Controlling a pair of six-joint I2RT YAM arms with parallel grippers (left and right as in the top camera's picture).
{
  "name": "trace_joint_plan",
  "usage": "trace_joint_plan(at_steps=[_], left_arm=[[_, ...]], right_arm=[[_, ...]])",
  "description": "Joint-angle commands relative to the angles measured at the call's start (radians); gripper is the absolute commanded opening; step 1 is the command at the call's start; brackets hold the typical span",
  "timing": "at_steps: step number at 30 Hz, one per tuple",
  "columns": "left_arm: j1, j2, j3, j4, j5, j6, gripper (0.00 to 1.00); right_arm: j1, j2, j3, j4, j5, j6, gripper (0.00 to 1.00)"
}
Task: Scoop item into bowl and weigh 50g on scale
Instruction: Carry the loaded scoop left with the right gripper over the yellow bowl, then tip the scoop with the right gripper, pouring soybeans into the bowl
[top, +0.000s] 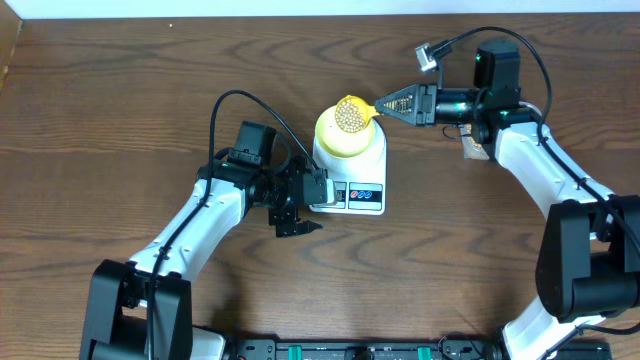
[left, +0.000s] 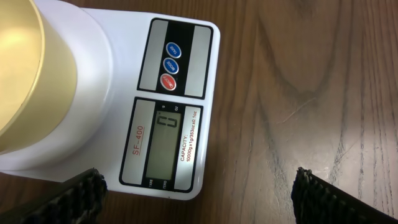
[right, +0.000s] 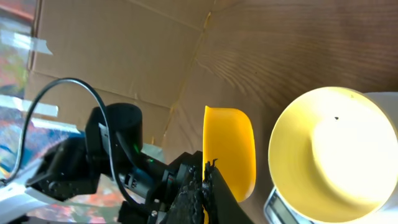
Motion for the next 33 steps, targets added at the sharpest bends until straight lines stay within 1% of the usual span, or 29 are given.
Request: trace_joint_plan(at_steps=[1, 5, 10, 12, 16, 22, 33], left_arm=[[-0.002, 0.003, -0.012, 0.001, 0.013, -0.012, 0.98], [-0.002, 0.003, -0.012, 0.001, 0.013, -0.012, 0.98], [-0.002, 0.003, -0.012, 0.001, 0.013, -0.012, 0.98], [-0.002, 0.003, -0.012, 0.001, 0.013, -0.012, 0.98], [-0.002, 0.003, -0.012, 0.001, 0.013, -0.012, 0.98], [-0.002, 0.003, -0.012, 0.001, 0.013, -0.012, 0.98], [-0.002, 0.003, -0.012, 0.001, 0.013, -0.012, 0.98]], right_arm=[[0.013, 0.003, -0.003, -0.014, 0.023, -0.092, 0.01], [0.019, 0.003, -0.003, -0.054, 0.073, -0.13, 0.01], [0.021, 0.003, -0.003, -0.078, 0.087, -0.257, 0.01], [0.021, 0.003, -0.003, -0.09, 0.139, -0.299, 0.01], [0.022, 0.003, -0.003, -0.105, 0.233, -0.319, 0.01], [0.029, 0.003, -0.003, -0.122, 0.233, -0.406, 0.01], [0.039, 0.003, -0.003, -0.129, 0.235, -0.525, 0.01]])
